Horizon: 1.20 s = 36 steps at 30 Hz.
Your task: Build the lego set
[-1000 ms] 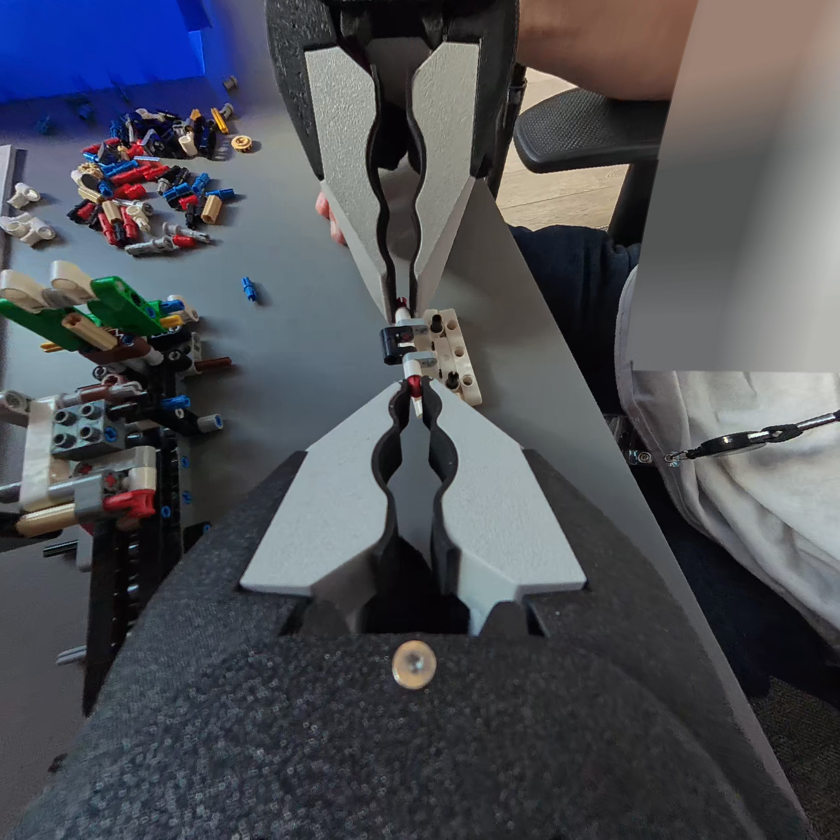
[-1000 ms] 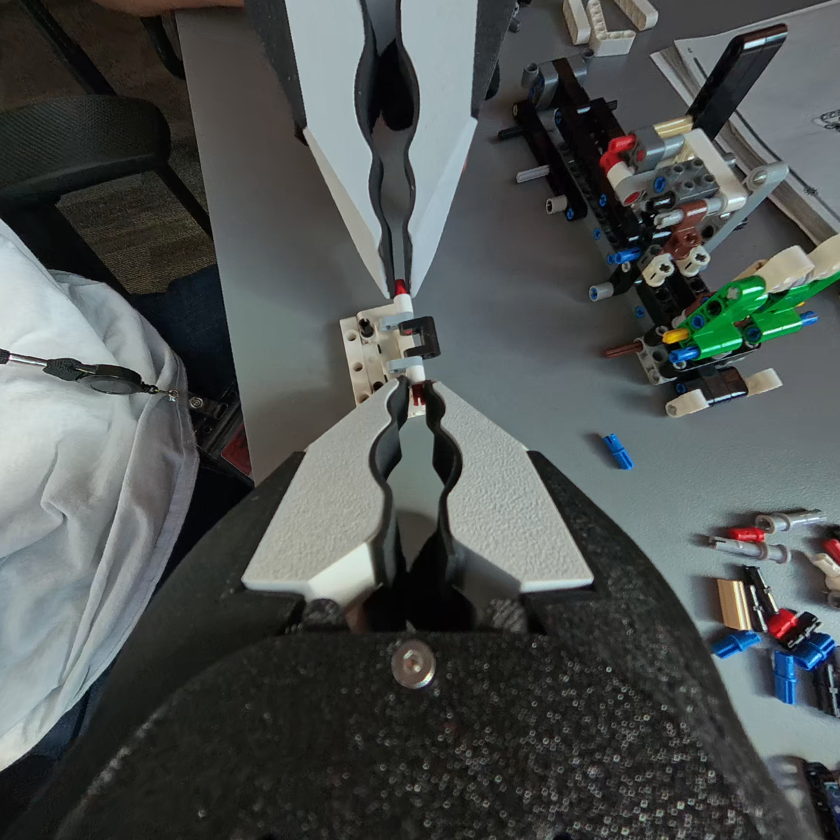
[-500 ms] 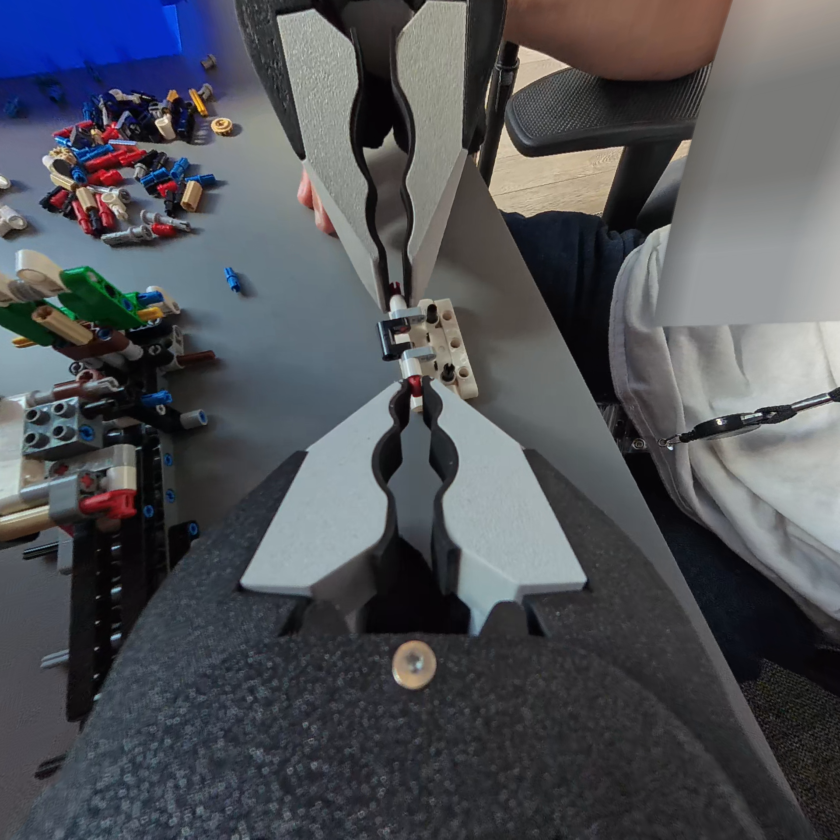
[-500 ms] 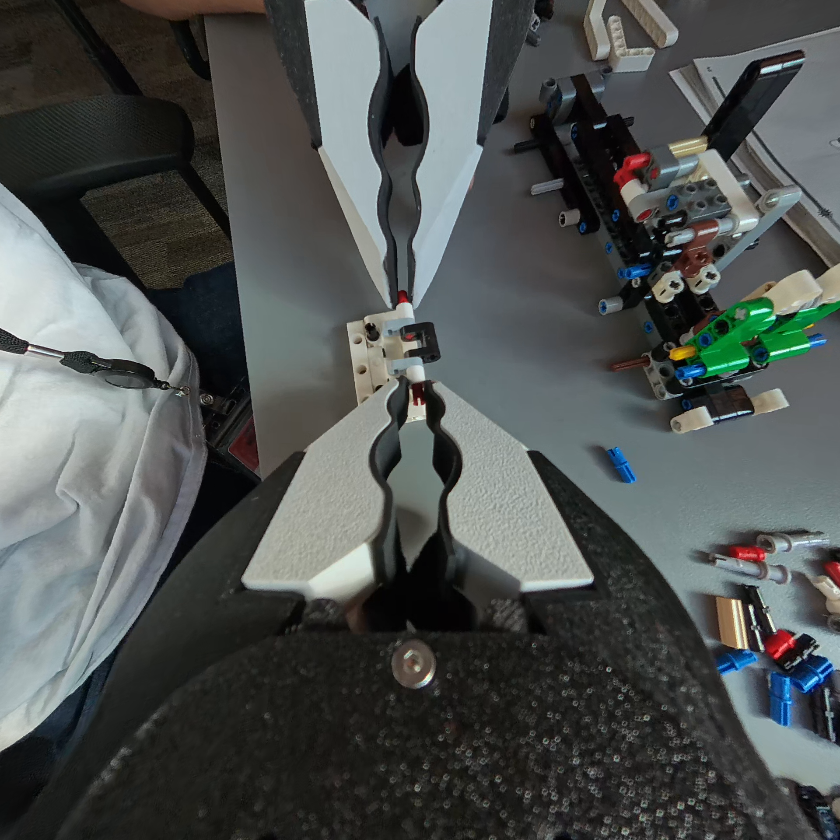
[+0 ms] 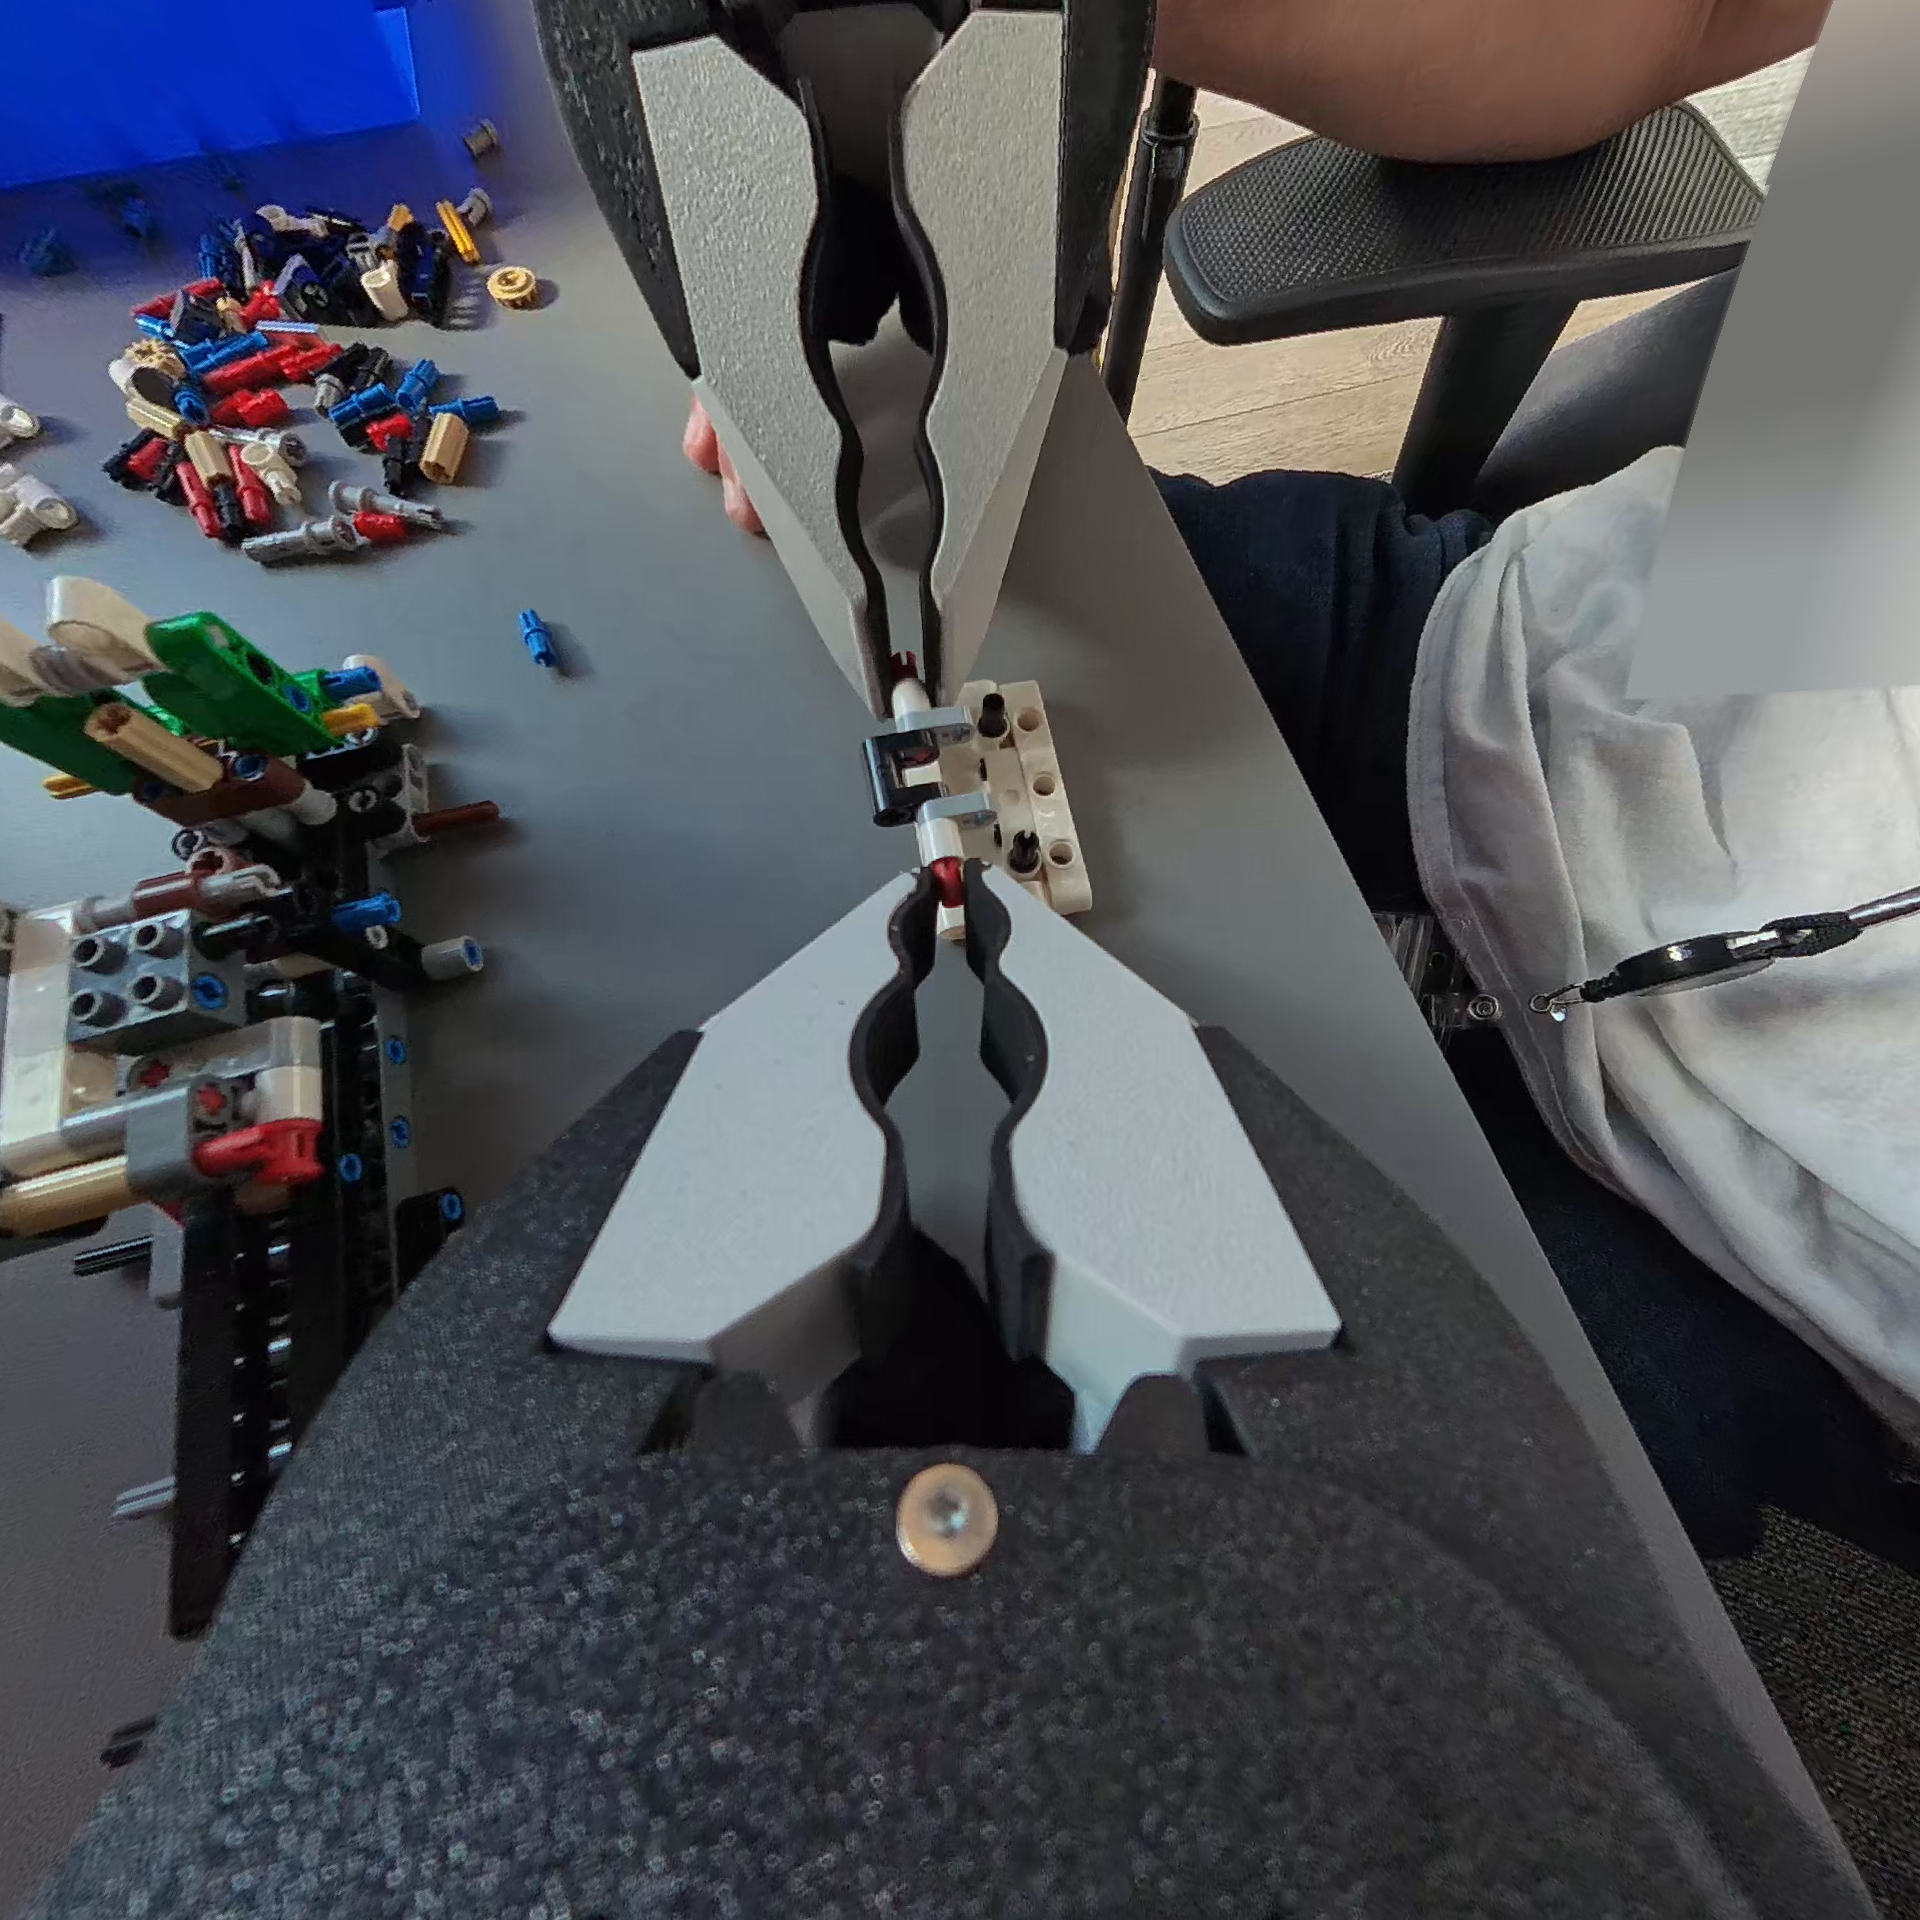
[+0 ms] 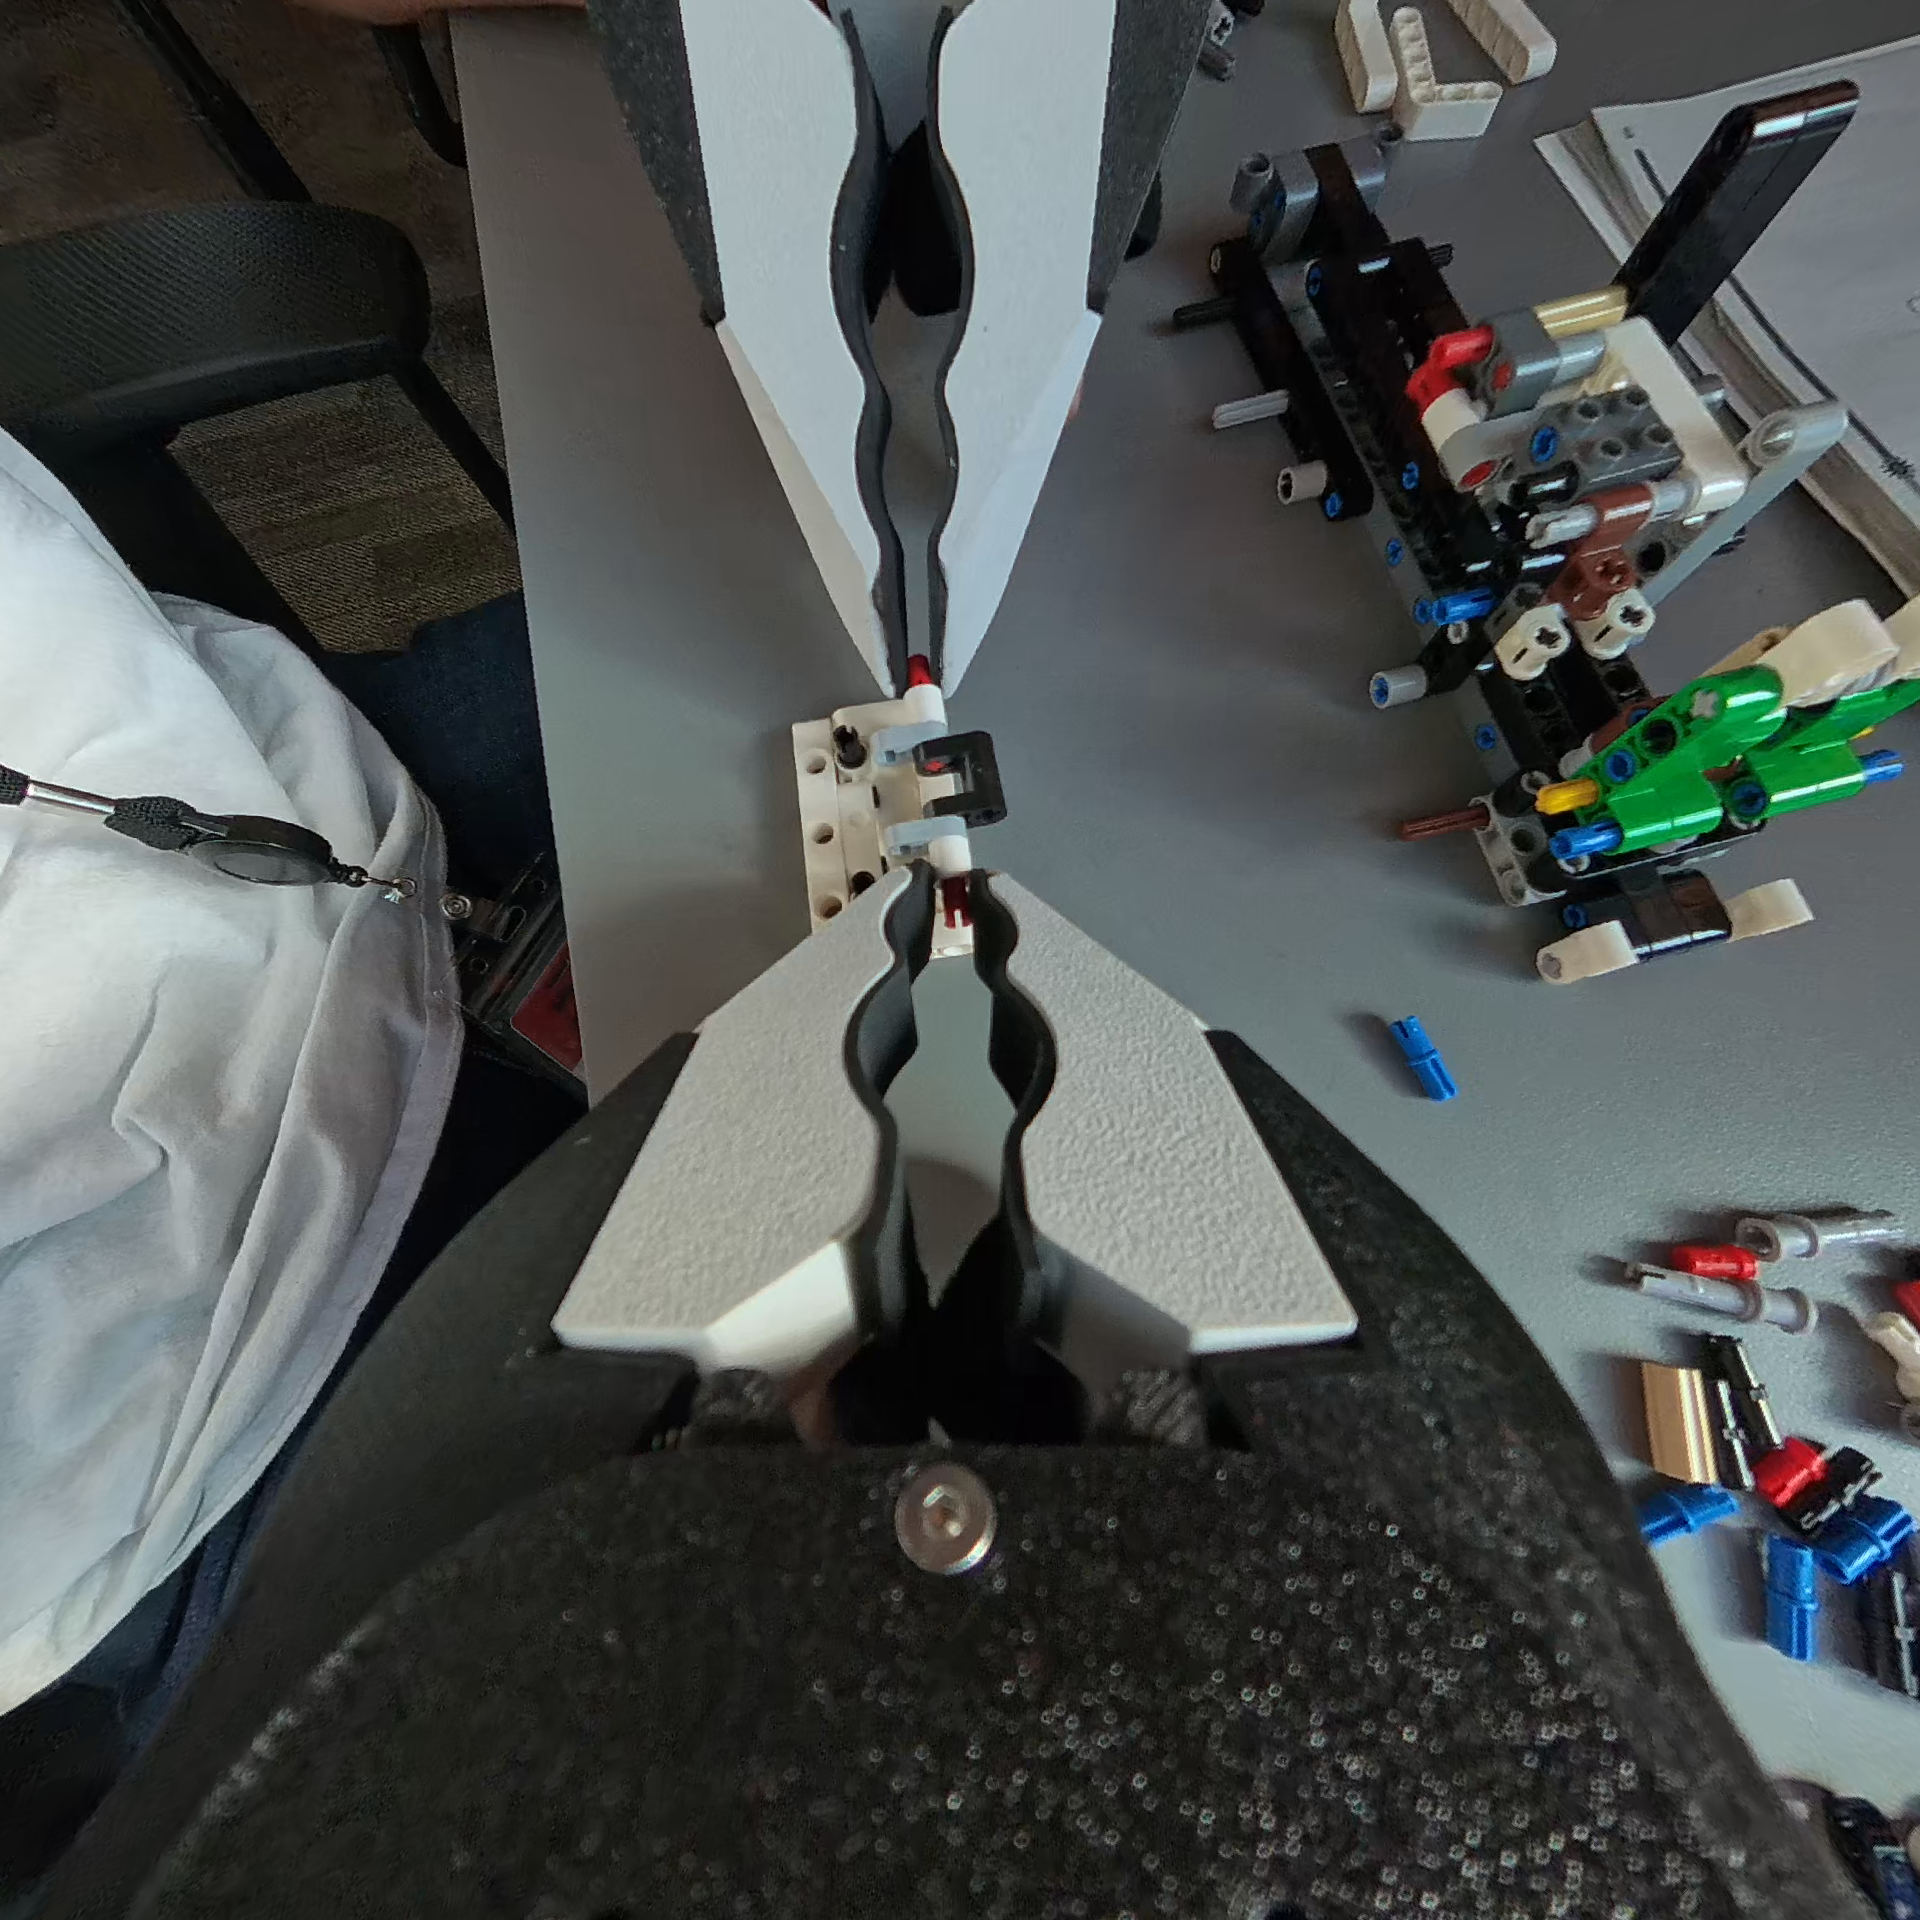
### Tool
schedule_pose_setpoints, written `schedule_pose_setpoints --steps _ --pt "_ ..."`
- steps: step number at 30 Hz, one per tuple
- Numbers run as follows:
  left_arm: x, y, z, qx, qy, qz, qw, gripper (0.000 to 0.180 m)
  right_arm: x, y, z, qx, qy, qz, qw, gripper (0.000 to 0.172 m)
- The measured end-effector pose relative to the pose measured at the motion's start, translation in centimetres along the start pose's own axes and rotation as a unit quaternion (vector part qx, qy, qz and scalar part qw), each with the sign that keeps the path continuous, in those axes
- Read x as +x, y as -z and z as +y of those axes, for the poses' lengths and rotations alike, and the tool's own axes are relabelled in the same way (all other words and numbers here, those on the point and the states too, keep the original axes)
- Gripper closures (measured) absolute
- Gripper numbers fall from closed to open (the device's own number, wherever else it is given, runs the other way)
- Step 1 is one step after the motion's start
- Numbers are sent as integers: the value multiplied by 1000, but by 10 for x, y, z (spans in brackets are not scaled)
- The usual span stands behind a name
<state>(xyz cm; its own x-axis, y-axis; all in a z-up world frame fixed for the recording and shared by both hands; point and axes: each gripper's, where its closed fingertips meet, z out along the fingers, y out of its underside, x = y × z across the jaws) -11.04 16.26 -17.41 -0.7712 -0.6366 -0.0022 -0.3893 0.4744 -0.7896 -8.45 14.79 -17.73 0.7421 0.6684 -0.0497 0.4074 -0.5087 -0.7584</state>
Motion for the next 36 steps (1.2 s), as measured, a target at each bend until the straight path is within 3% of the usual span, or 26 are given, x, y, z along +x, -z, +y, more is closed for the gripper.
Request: schedule_pose_setpoints --steps 14,28,36 --pt "-2 -2 -1 0 -8 -18 1000 178 0 1 2 -6 8 8 1000 166" --pt "-4 -3 -1 -6 -72 -56 996 178 0 1 3 -15 55 54 997 167" --pt "-4 -3 0 -10 -81 -61 995 178 0 1 3 -7 37 47 998 166"
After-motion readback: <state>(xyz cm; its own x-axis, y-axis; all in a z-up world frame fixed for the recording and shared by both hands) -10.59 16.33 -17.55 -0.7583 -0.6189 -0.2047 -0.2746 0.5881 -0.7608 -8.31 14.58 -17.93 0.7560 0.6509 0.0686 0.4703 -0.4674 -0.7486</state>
